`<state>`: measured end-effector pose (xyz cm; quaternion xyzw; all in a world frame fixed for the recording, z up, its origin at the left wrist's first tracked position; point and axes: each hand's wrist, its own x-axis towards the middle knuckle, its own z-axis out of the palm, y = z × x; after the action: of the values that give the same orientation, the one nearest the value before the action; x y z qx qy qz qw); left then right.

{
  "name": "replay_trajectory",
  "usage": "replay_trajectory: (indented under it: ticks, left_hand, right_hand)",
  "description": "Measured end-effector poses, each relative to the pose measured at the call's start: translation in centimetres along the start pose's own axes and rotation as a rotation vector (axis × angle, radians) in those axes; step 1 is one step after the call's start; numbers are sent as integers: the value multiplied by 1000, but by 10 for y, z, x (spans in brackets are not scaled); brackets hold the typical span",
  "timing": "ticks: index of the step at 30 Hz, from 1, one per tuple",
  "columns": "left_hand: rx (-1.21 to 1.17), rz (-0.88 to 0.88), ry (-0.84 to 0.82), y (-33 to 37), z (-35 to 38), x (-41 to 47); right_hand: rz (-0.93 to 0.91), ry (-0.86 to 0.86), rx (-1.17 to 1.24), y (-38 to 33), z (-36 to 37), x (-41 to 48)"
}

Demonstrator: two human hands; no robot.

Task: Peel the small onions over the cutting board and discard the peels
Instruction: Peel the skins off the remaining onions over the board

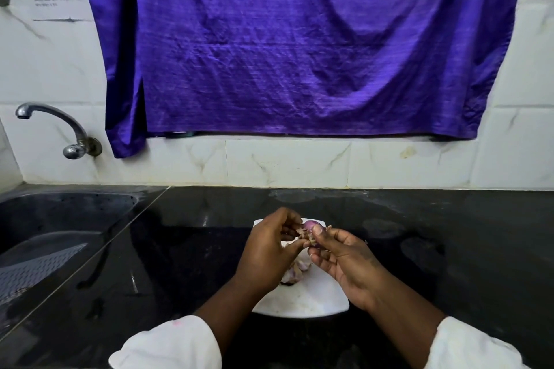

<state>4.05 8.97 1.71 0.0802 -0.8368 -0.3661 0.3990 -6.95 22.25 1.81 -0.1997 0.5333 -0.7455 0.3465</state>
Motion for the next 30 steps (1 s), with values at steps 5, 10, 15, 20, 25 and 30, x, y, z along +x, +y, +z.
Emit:
replay_trajectory:
  ticks: [5, 10, 15, 20, 25, 30]
  left_hand:
    - [41, 36, -1, -1, -1, 1]
    - [55, 31, 0, -2, 0, 1]
    - [72, 58, 32, -3, 1, 1]
    - [152, 105, 60, -3, 1, 3]
    - [318, 233, -11, 0, -2, 2]
    - [447, 298, -68, -5, 0, -2]
  right_hand:
    - [-7, 0, 1, -1, -1, -1]
    - [-9, 19, -27, -1, -2, 0]
    - [-17, 21, -39, 0, -1, 0]
    - [-23, 27, -56, -1, 1, 1]
    - [-1, 36, -48, 0, -1, 1]
    - [37, 45, 55, 0, -1, 4]
